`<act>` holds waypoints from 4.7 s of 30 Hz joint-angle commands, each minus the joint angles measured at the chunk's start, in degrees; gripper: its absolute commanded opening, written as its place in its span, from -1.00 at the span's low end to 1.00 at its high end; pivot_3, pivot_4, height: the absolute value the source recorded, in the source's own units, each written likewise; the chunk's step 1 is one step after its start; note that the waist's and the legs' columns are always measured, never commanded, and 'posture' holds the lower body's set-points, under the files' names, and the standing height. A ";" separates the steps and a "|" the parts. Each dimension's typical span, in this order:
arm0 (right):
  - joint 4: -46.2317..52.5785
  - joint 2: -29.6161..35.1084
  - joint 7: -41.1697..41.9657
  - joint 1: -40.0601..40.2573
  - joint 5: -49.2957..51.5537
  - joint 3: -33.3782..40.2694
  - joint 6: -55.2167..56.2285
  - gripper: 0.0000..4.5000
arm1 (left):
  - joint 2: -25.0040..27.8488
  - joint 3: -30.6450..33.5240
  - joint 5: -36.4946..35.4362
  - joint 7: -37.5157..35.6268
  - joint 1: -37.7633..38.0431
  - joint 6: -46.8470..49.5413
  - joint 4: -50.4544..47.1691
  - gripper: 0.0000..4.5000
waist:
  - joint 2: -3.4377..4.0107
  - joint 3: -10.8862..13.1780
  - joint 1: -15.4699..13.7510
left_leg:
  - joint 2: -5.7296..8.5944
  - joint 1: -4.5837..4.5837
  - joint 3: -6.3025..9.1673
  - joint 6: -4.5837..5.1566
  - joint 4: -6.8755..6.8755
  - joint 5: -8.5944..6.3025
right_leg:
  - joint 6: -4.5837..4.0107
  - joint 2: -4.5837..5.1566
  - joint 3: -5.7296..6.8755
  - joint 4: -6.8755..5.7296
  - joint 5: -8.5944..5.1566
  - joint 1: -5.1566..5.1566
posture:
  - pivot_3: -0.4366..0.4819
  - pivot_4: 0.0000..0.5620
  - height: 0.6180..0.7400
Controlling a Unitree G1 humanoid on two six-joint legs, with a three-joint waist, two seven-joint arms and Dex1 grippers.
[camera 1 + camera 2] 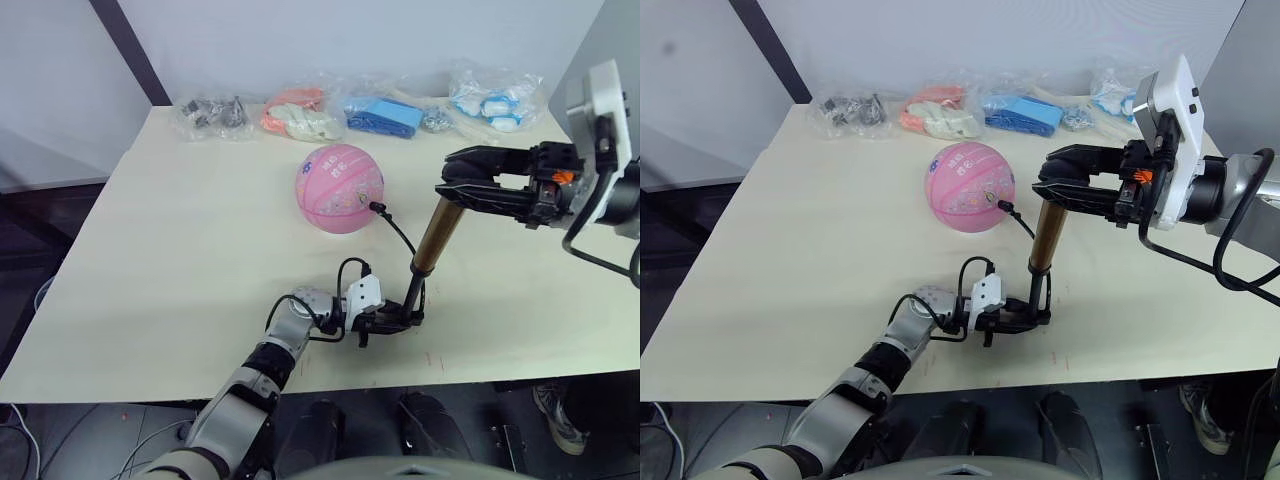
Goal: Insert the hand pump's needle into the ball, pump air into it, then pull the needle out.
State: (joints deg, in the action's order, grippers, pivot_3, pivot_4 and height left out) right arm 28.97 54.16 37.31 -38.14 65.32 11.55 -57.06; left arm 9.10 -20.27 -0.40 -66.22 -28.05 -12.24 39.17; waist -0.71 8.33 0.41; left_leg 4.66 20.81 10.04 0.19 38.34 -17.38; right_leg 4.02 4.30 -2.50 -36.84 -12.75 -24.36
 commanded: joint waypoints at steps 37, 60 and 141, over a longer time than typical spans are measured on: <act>9.43 -10.09 1.62 29.28 -32.04 -18.80 20.31 -0.20 | 2.28 -2.01 5.25 6.93 2.12 -8.50 7.18 -0.50 | -0.08 -0.14 0.12 | 0.03 -0.82 -0.01 0.09 -0.04 -0.05 | 0.11 -0.10 0.00 0.10 0.01 0.84 | -0.05 -0.47 1.00; 9.60 -10.52 4.21 22.43 -25.88 -9.47 16.20 -0.20 | 2.82 -3.14 5.36 7.10 3.64 -9.13 6.33 -0.50 | -0.18 -0.21 0.11 | 0.02 -0.97 0.03 0.12 -0.09 -0.08 | 0.11 -0.13 0.00 0.17 0.00 1.00 | -0.05 -0.47 1.00; 3.11 -14.15 2.99 28.36 -37.60 -21.88 25.51 -0.20 | 3.11 -3.46 4.93 6.75 3.12 -9.65 6.77 -0.50 | -0.33 -0.12 -0.38 | -0.27 -0.94 -0.12 0.14 -0.13 -0.10 | 0.11 -0.25 -0.06 0.15 0.02 0.87 | -0.05 -0.47 1.00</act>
State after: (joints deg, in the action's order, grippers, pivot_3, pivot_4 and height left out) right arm 33.80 40.77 39.65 -11.72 28.69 -7.96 -30.81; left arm 10.89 -22.52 1.96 -58.98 -26.57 -23.19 42.37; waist -1.04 8.22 0.03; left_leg 4.40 19.87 9.92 0.32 38.21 -17.47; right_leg 4.14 4.05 -2.56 -36.69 -12.73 -23.49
